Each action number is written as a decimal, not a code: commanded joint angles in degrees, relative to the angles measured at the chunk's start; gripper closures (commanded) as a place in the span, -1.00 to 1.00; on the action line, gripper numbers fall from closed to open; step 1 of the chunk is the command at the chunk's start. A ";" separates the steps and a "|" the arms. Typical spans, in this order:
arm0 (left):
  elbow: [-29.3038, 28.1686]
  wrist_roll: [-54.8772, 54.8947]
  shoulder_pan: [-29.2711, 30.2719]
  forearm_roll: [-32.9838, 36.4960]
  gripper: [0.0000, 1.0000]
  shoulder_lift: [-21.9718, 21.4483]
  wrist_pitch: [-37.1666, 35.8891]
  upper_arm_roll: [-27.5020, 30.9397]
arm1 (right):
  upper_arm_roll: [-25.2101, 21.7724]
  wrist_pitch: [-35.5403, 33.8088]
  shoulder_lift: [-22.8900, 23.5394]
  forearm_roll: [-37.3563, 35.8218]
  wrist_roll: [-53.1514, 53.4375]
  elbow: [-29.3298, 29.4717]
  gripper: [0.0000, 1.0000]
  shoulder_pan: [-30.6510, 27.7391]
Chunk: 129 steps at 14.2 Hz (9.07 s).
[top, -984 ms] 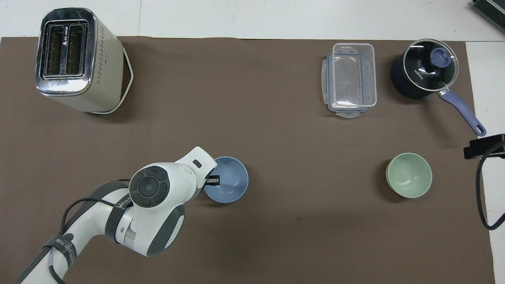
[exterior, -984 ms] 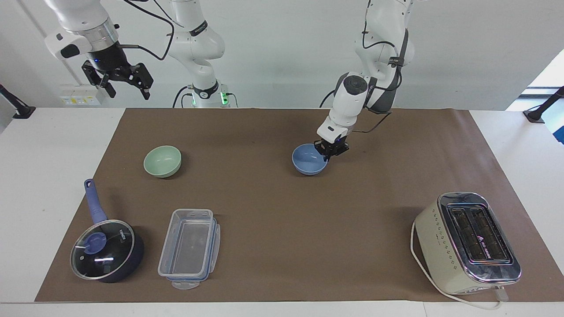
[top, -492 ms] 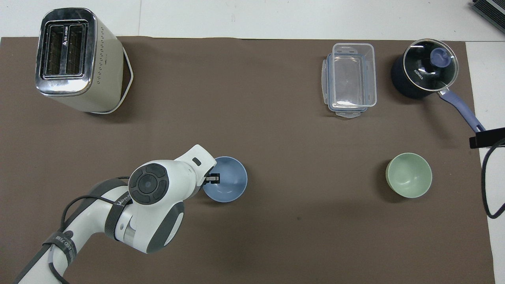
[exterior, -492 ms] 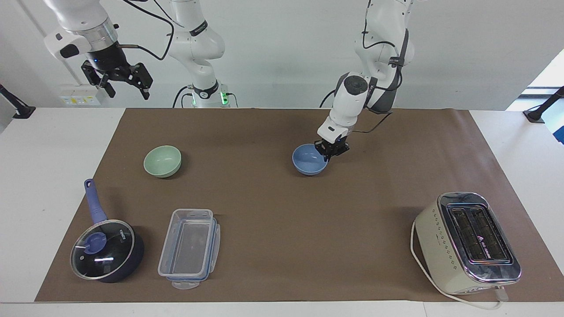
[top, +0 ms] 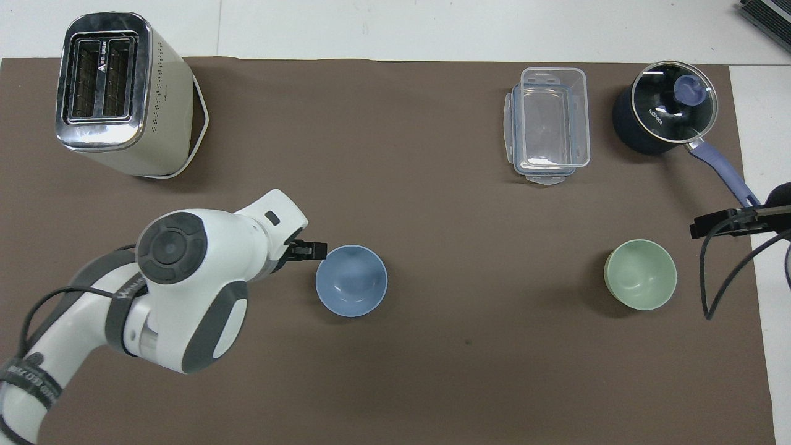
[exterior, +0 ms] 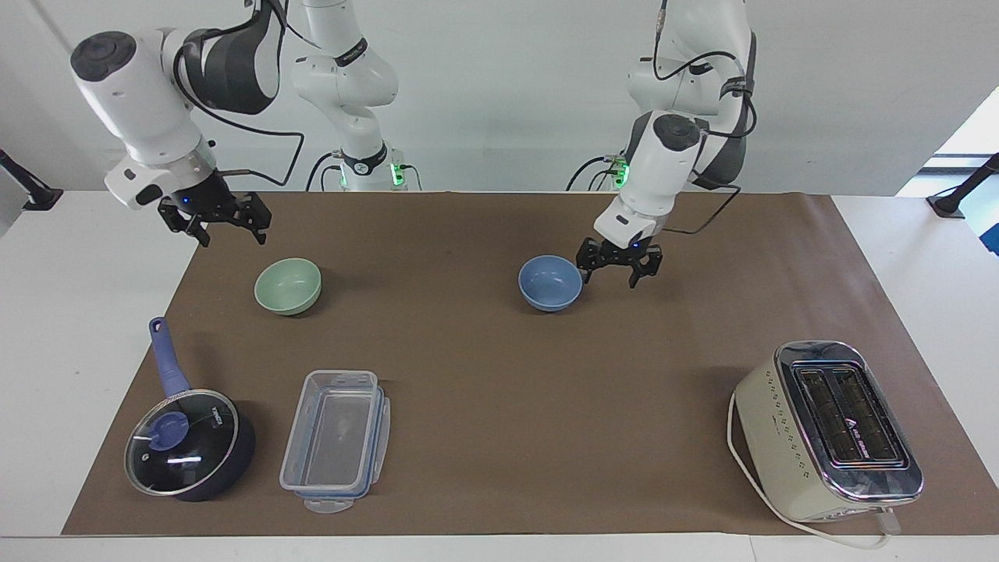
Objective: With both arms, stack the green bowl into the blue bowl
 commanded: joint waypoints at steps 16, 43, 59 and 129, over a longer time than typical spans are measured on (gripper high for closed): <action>41.94 19.92 16.37 5.86 -1.00 4.25 -43.71 -0.26 | 0.42 23.17 4.69 0.26 -9.52 -19.43 -1.00 -6.09; 38.35 15.35 16.54 2.61 -1.00 1.53 -47.23 -0.35 | 8.85 1.29 4.78 8.17 1.27 -2.20 1.00 -5.22; 38.35 15.44 16.54 2.61 -1.00 1.53 -47.32 -0.35 | 24.94 7.97 6.54 11.87 42.50 3.33 1.00 11.11; 38.35 15.44 16.54 2.61 -1.00 1.53 -47.32 -0.35 | 24.15 20.36 10.59 1.43 54.91 0.87 -1.00 17.48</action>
